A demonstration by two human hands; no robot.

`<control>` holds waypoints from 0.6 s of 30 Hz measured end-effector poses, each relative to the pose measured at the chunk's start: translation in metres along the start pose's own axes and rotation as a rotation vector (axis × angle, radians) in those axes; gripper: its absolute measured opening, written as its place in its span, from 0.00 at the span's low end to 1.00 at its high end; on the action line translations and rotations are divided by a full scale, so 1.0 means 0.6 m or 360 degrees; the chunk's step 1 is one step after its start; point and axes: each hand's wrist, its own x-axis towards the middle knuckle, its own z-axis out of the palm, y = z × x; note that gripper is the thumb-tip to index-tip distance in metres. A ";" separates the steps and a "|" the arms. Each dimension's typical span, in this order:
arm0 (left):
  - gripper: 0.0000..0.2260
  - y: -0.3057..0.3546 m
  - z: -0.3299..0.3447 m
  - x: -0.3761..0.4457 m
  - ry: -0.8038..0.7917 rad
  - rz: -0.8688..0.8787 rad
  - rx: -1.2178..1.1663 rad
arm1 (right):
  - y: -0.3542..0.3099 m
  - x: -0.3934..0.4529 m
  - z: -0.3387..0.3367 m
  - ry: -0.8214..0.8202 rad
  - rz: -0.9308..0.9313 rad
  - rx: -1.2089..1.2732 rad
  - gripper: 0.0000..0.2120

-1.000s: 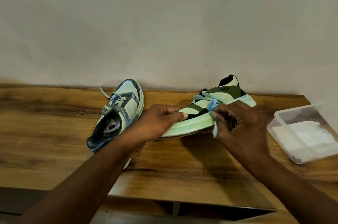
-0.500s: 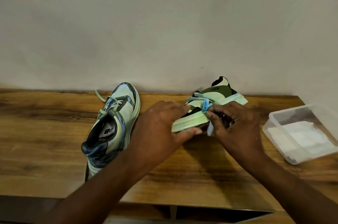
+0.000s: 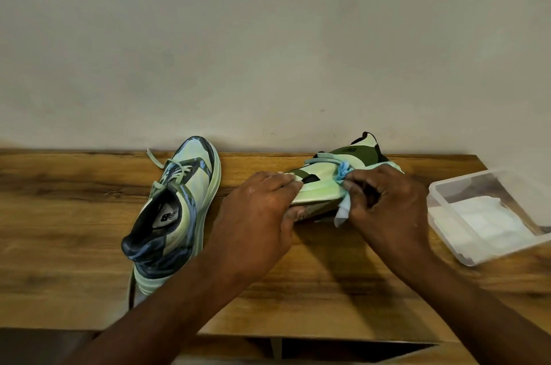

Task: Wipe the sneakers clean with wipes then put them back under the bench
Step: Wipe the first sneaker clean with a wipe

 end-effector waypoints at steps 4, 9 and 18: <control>0.18 0.010 0.002 0.002 -0.0055 -0.0002 0.0032 | -0.032 -0.024 0.012 -0.0040 -0.0175 0.0104 0.11; 0.19 0.005 0.004 -0.003 -0.0078 -0.0035 0.0009 | -0.046 -0.029 0.007 -0.0177 -0.0393 0.0025 0.10; 0.18 0.006 0.006 0.001 -0.0069 -0.0060 0.0030 | -0.048 -0.019 0.013 -0.0149 -0.0213 0.0103 0.14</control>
